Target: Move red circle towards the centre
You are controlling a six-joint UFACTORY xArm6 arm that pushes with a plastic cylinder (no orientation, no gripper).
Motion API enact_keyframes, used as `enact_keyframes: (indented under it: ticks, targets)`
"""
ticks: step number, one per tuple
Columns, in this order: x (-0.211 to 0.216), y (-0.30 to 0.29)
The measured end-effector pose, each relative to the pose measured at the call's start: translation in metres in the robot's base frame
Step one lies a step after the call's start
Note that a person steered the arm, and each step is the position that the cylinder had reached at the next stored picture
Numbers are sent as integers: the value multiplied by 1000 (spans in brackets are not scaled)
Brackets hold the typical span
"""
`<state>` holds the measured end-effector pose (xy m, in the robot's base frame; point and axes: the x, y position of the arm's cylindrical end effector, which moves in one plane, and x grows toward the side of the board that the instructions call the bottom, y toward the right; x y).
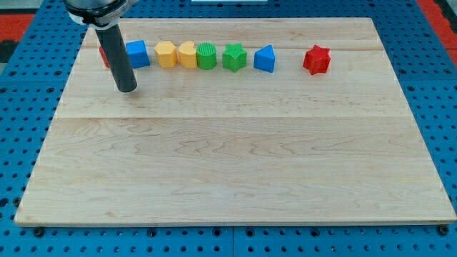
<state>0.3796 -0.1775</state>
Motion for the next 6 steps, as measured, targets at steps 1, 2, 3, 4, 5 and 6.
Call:
enact_keyframes:
  ticks: [1,2,3,4,5,6]
  targets:
    - [6,-5]
    - [-6,-58]
    - [-55,-108]
    - [-89,-100]
    - [-87,-21]
    - [-73,8]
